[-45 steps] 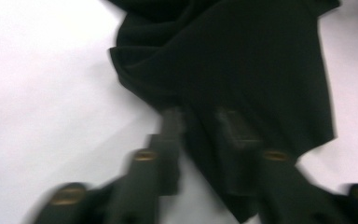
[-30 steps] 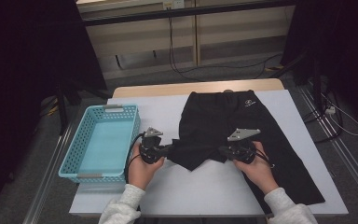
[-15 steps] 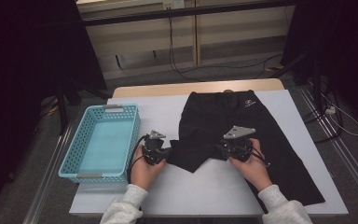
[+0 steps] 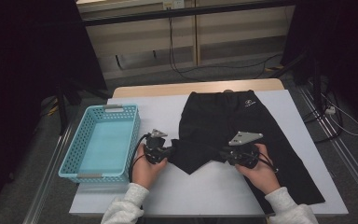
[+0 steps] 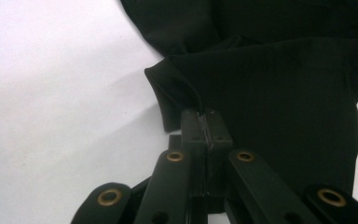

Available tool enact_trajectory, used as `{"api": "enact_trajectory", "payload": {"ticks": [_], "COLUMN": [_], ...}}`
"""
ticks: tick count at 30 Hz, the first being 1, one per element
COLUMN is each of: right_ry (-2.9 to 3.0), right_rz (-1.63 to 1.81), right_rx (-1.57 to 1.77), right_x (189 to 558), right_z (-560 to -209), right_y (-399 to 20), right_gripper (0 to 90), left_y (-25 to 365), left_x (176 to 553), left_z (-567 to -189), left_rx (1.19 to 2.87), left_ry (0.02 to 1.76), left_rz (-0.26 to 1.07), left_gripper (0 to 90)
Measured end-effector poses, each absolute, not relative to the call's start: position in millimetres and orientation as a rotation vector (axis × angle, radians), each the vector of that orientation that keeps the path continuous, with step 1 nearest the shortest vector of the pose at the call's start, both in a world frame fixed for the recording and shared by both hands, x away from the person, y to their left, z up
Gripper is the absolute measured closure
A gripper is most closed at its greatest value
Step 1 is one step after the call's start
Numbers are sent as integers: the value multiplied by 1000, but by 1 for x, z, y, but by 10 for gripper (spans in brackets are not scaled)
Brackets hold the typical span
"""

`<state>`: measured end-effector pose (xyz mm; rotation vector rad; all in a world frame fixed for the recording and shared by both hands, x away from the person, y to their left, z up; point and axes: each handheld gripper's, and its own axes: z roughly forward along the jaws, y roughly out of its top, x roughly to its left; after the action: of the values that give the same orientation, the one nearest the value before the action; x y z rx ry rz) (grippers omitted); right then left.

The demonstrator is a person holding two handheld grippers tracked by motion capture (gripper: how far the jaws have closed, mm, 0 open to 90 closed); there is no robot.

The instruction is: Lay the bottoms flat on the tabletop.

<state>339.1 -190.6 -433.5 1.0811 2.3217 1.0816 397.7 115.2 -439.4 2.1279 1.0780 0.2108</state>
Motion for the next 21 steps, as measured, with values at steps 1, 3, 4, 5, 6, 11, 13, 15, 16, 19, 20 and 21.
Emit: {"api": "enact_trajectory", "payload": {"ticks": [1,3,4,5,6,11,13,15,16,19,20,21], "right_ry": [2314,2320,2325,2346,2375,2458,2452,2468,2464,2480,2477,2486], "right_rz": [1115,1161,1165,1162,1159,1114,1103,1076,1077,1071,1065,1057], "right_rx": [1080,1060,1039,1020,999,951,967,982,972,958,961,959], "right_x": [338,337,337,338,338,346,352,357,358,360,359,360], "right_z": [-431,-429,-429,-430,-432,-447,-451,-455,-456,-453,-453,-453], "right_y": [-192,-189,-185,-179,-172,-143,-138,-134,-133,-131,-131,-132], "right_gripper": [749,741,734,722,706,644,669,783,819,900,900,900], "left_y": [116,117,119,119,121,125,128,130,130,132,132,133], "left_x": [397,395,395,394,393,386,383,381,379,377,376,376], "left_z": [-439,-439,-439,-439,-438,-434,-432,-431,-430,-429,-428,-427], "left_rx": [2128,2123,2125,2117,2117,2096,2090,2089,2080,2079,2078,2071], "left_ry": [1078,1082,1081,1087,1085,1078,1069,1064,1063,1059,1056,1057], "left_rz": [214,217,214,215,218,226,234,243,247,245,243,245], "left_gripper": [895,895,895,895,895,895,895,895,895,894,894,894]}}
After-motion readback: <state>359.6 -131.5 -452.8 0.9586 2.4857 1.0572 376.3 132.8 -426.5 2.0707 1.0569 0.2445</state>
